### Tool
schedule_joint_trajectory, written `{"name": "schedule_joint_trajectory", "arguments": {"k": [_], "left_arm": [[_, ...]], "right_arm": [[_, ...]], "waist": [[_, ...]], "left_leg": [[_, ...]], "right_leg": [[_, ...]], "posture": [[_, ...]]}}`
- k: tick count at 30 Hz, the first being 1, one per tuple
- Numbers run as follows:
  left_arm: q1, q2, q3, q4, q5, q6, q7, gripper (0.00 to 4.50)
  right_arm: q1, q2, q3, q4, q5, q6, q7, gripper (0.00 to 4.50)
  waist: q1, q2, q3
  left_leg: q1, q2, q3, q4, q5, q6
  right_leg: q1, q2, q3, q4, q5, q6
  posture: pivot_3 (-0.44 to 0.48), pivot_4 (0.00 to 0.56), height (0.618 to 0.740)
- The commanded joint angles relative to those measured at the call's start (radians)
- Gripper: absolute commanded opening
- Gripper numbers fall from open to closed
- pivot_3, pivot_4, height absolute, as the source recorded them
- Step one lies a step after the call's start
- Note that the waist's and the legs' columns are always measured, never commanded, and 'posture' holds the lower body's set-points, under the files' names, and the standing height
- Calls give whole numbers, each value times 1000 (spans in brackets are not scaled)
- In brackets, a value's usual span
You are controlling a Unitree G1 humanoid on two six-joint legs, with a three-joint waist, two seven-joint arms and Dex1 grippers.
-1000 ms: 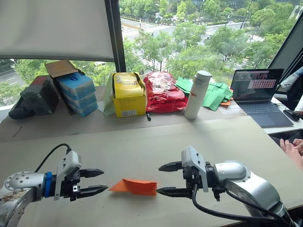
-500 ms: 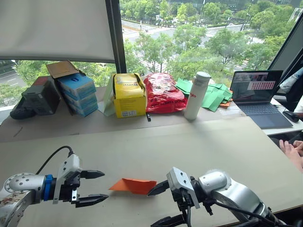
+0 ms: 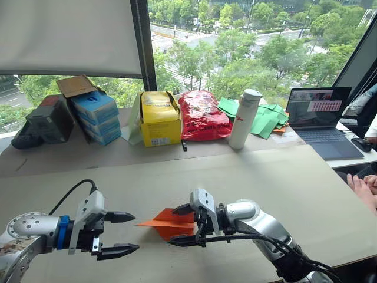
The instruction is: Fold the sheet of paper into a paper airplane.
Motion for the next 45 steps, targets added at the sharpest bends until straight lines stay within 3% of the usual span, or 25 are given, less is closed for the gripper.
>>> {"name": "schedule_joint_trajectory", "arguments": {"k": [1, 11, 17, 28, 31, 41, 45], "left_arm": [[-25, 2, 5, -36, -29, 16, 19, 4473], [-77, -1, -9, -63, -65, 76, 87, 4473], [-100, 7, -5, -80, -93, 107, 115, 4473], [-30, 9, 33, -114, -84, 99, 125, 4473], [3, 4, 51, -114, -76, 86, 124, 4500], [78, -9, 72, -91, -44, 16, 104, 4500], [82, -12, 75, -80, -41, -1, 99, 4500]], "right_arm": [[-24, 8, -37, 0, 41, 35, -3, 4500], [-140, 15, -6, -34, -11, 24, -20, 4500], [-256, -79, 165, -101, -179, 39, 2, 4500], [-317, -42, 265, -67, -294, 59, -28, 4500], [-306, -46, 278, -60, -306, 52, -16, 3747], [-283, -25, 306, 1, -343, 15, -9, 159], [-286, -26, 285, -1, -343, 17, -8, 70]], "waist": [[-1, 0, 0], [-10, 0, 0], [-11, 1, 0], [-11, 1, 0], [-11, 1, 0], [-12, 1, 0], [-11, 1, 0]], "left_leg": [[0, 0, 0, 0, 0, 0], [0, 0, 0, 0, 0, 0], [-1, -1, 1, 0, 0, -1], [-1, -1, 1, 0, 1, -1], [-2, -1, 1, 0, 1, -1], [-2, -1, 1, 0, 1, -1], [-2, -1, 1, 0, 1, -1]], "right_leg": [[0, 0, 0, 0, 0, 0], [-1, 1, 0, 1, 0, 0], [-2, 1, -1, 1, 0, 0], [-4, 1, 0, 1, 0, 0], [-4, 1, -1, 1, 0, 0], [-4, 0, 0, 1, 0, 0], [-4, 1, -1, 1, 0, 0]], "posture": [[0, 150, 740], [0, 150, 740], [0, 150, 740], [0, 150, 740], [0, 150, 740], [0, 150, 740], [0, 150, 740]]}}
